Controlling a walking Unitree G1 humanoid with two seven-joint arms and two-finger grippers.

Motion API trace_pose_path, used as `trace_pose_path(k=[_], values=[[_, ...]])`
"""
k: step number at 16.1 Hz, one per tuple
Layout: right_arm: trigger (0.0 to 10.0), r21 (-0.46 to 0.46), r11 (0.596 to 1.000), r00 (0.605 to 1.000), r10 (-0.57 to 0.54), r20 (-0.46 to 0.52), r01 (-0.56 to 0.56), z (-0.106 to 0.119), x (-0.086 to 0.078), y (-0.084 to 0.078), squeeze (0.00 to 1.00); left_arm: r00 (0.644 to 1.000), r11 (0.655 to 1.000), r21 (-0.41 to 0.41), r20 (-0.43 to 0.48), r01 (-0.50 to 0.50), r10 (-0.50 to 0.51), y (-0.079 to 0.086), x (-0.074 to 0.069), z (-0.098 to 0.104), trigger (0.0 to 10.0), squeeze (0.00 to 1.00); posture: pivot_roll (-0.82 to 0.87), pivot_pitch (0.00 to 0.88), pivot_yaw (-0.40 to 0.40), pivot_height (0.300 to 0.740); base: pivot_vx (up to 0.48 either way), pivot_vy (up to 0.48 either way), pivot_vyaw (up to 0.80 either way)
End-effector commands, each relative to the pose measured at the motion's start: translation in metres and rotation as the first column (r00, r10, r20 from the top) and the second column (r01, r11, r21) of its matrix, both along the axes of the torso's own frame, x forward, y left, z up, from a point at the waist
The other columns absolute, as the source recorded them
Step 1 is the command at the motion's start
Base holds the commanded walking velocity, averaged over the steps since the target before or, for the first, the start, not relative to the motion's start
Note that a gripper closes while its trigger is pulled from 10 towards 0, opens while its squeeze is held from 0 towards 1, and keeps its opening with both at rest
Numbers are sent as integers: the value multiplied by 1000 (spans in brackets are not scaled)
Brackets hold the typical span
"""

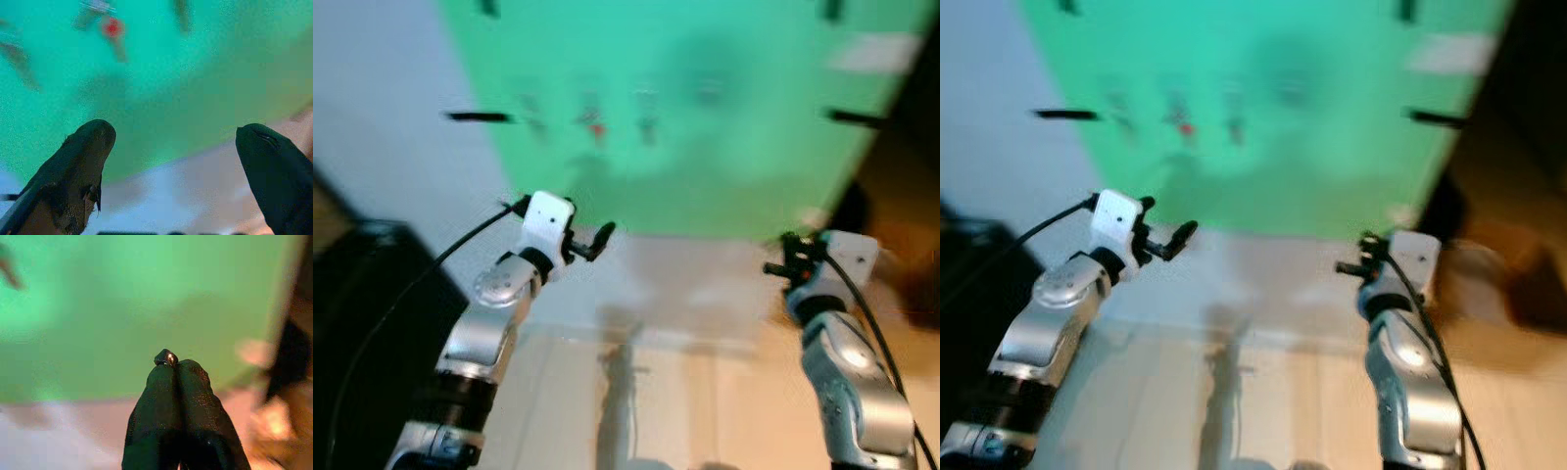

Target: Hang keys on a hook

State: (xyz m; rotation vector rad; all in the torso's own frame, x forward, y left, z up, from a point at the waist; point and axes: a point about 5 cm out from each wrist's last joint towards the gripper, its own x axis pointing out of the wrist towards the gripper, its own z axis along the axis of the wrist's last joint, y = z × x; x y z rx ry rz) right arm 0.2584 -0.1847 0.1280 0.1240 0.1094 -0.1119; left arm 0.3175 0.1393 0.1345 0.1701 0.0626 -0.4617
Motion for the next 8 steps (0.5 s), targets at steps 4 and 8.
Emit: trace_pose_path(k=[4, 8], values=[[10000, -21, 1000, 1000, 12, 25, -12, 4, 4, -2, 0, 1000, 1000, 7, 18, -4, 4, 0, 1, 2, 10000, 0, -121, 0, 91, 740, 365, 0, 798], [10000, -5, 1000, 998, -4, 70, 4, 13, 8, -10, 0, 1000, 1000, 6, 27, 10, -10, -2, 0, 1, 10000, 0, -124, 0, 87, 740, 337, 0, 350]])
